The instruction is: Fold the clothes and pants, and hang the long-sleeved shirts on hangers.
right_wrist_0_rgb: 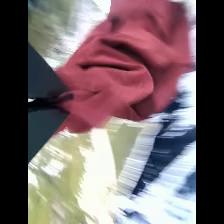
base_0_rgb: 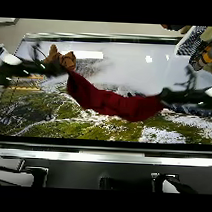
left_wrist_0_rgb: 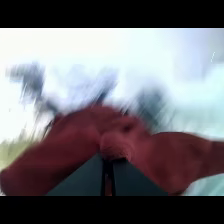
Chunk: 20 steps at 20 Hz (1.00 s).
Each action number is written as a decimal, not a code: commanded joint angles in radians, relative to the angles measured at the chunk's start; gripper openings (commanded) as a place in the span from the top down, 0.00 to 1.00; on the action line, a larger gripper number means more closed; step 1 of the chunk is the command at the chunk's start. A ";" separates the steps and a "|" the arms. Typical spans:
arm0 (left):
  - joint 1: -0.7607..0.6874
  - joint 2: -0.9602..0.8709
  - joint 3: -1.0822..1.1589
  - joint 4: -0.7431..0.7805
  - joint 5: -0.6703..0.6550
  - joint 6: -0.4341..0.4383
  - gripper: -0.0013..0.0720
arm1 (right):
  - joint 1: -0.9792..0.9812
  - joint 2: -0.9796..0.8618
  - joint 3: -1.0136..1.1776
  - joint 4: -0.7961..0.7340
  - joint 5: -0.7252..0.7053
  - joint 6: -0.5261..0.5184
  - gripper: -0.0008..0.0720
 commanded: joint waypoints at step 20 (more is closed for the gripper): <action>0.050 0.663 0.023 0.460 -0.106 -0.369 0.96 | 0.000 0.393 0.424 -0.475 -0.018 0.549 0.96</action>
